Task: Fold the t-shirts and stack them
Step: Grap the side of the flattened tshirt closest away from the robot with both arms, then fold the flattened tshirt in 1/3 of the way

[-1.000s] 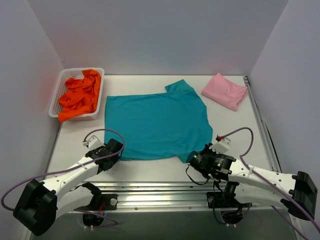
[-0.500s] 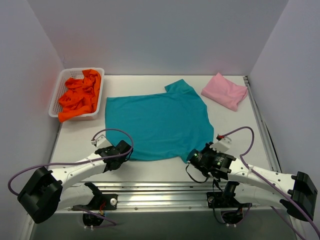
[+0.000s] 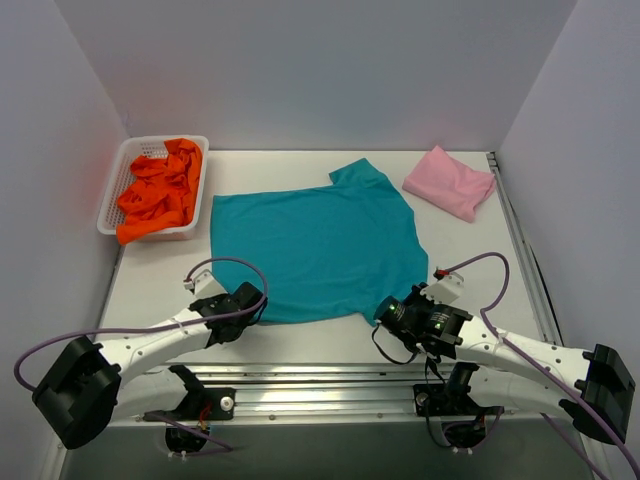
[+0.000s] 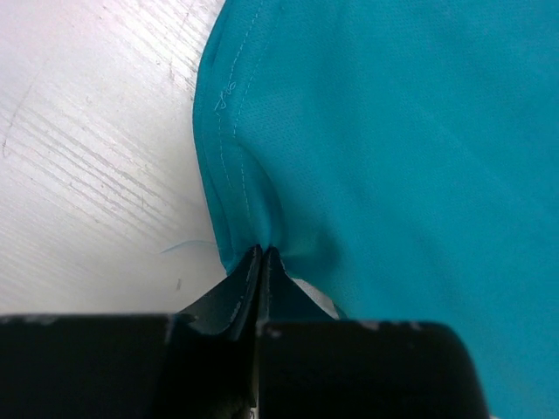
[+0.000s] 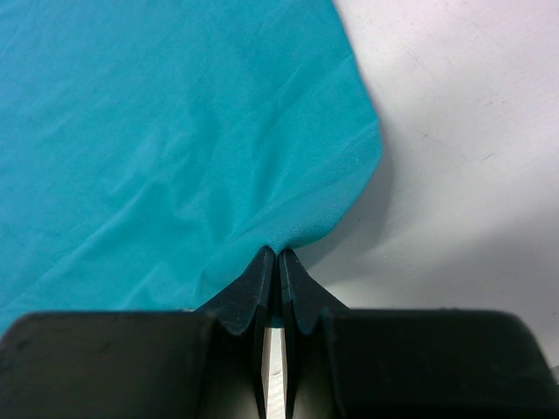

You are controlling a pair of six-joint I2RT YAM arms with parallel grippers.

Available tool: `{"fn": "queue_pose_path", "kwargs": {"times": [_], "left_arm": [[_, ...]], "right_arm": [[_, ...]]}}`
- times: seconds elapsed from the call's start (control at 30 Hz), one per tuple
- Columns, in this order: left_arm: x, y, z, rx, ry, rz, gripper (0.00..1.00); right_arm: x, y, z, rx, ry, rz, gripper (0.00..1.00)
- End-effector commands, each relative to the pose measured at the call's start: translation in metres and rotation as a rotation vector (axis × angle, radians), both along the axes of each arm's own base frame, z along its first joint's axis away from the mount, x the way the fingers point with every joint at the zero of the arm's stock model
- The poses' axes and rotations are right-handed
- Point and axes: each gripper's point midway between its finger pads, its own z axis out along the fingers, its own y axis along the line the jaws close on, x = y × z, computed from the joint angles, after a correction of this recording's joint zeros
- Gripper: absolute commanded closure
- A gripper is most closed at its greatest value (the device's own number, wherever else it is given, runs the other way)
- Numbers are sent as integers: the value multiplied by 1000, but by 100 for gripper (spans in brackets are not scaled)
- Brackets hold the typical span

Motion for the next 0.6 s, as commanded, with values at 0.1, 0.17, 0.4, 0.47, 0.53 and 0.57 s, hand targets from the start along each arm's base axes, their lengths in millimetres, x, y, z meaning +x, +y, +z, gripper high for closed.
{"fn": "queue_pose_path", "kwargs": {"times": [0.1,0.17,0.4,0.47,0.53,0.57], "left_arm": [[4,-10,49,-10,-93,-69,98],[3,-11,62,-13,-104,-94,98],[-1,-11,92,-54,-161,-151,98],[2,-9,99,-42,-181,-159,98],[6,-9,107,-43,-207,-170,98],[9,-10,110,-44,-217,-172,98]], "right_arm": [[4,-11,14,-49,-35,-27,100],[5,-10,17,-44,-41,-26,100],[10,-5,32,-41,-61,-22,100],[15,-2,44,-42,-83,-22,100],[22,2,57,-42,-117,-27,100],[24,4,62,-43,-127,-27,100]]}}
